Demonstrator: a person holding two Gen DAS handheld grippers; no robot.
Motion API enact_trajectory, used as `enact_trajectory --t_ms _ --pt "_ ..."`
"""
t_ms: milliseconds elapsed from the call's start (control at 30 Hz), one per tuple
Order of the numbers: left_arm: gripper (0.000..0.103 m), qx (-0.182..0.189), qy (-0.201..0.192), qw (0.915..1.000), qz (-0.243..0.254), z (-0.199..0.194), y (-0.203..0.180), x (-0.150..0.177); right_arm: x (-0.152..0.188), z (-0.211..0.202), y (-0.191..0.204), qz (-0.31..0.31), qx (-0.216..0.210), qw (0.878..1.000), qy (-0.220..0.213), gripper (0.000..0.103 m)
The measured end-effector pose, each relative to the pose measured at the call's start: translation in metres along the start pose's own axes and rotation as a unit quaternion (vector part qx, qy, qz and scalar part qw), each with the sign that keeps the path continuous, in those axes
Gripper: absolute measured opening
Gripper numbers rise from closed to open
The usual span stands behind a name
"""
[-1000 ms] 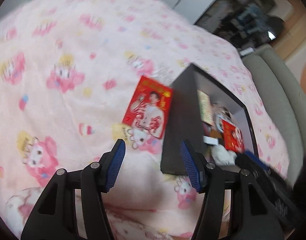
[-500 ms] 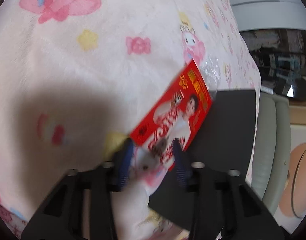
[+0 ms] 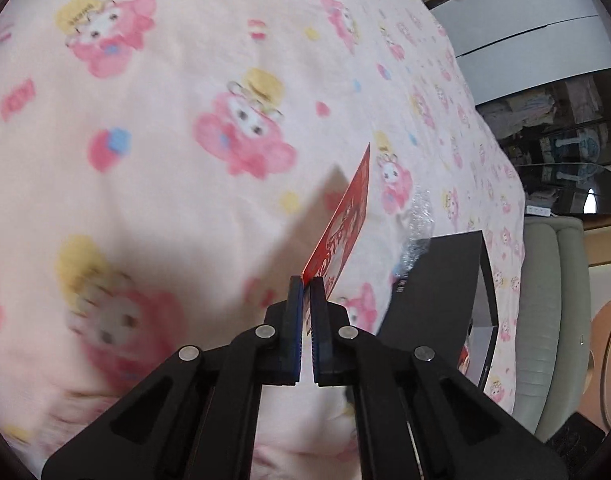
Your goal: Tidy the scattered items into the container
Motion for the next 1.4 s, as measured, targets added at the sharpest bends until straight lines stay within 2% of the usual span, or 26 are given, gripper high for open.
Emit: enact_trajectory --t_ms 100,167,300,367,433,500,567,767,833,900,1000,1100,1167,1233,1333,1367,1400 --pt "0.001 -0.024 0.003 0.9996 0.015 -0.004 0.016 -0.019 -0.003 0.019 0.019 -0.009 -0.012 1.000 0.015 0.038" --pt "0.001 -0.026 0.008 0.9996 0.007 0.000 0.027 -0.030 -0.002 0.037 0.029 -0.011 -0.021 0.999 0.034 0.038" --pt "0.002 -0.048 0.002 0.9988 0.009 -0.001 0.053 -0.047 -0.002 0.070 0.041 -0.027 -0.017 0.998 0.060 0.040" --pt "0.009 -0.046 0.009 0.9987 0.018 0.002 0.060 -0.051 -0.006 0.088 0.043 -0.035 -0.012 0.997 0.074 0.042" --pt "0.031 -0.051 0.024 0.9975 0.042 0.008 0.062 -0.049 -0.010 0.105 0.042 -0.038 -0.002 0.996 0.083 0.045" --pt "0.039 -0.054 0.037 0.9957 0.066 0.016 0.063 -0.044 -0.016 0.125 0.039 -0.037 0.012 0.995 0.094 0.045" --pt "0.039 -0.058 0.048 0.9945 0.073 0.025 0.067 -0.042 -0.023 0.144 0.036 -0.034 0.022 0.994 0.104 0.045" --pt "0.038 -0.026 0.062 0.9968 0.043 0.039 0.082 -0.048 -0.045 0.186 0.037 -0.042 0.052 0.992 0.106 0.046" --pt "0.028 -0.024 0.049 0.9975 0.045 0.037 0.082 -0.049 -0.050 0.198 0.040 -0.049 0.055 0.991 0.109 0.047" --pt "0.020 -0.029 0.033 0.9980 0.046 0.032 0.083 -0.051 -0.054 0.210 0.042 -0.052 0.052 0.991 0.112 0.054" --pt "0.017 -0.061 0.000 0.9965 0.057 0.022 0.084 -0.060 -0.056 0.225 0.044 -0.061 0.051 0.991 0.112 0.055" --pt "0.017 -0.082 -0.021 0.9942 0.067 0.013 0.087 -0.071 -0.054 0.226 0.041 -0.047 0.028 0.991 0.123 0.055" --pt "0.018 -0.071 -0.013 0.9953 0.064 0.010 0.086 -0.073 -0.048 0.218 0.041 -0.033 -0.023 0.988 0.147 0.055" --pt "0.025 -0.052 0.002 0.9973 0.051 0.009 0.088 -0.067 -0.041 0.208 0.045 -0.030 -0.069 0.982 0.172 0.055" --pt "0.031 -0.050 0.008 0.9978 0.043 0.005 0.095 -0.057 -0.026 0.186 0.060 -0.056 -0.135 0.967 0.210 0.054" --pt "0.031 -0.048 0.009 0.9980 0.039 0.003 0.098 -0.054 -0.024 0.181 0.062 -0.060 -0.141 0.965 0.212 0.054" --pt "0.032 -0.045 0.009 0.9982 0.037 0.002 0.099 -0.052 -0.028 0.175 0.062 -0.059 -0.134 0.969 0.199 0.054"
Point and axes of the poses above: each gripper's, at about its wrist camera, not at the fingertips, and z roughly the way its jaws point, y to its left, x to its underside, the point moved 1 cm from there along z, roughly the way its jaws point, and after that the axes turned 9 degrees about -y, right-handed, at the moved point
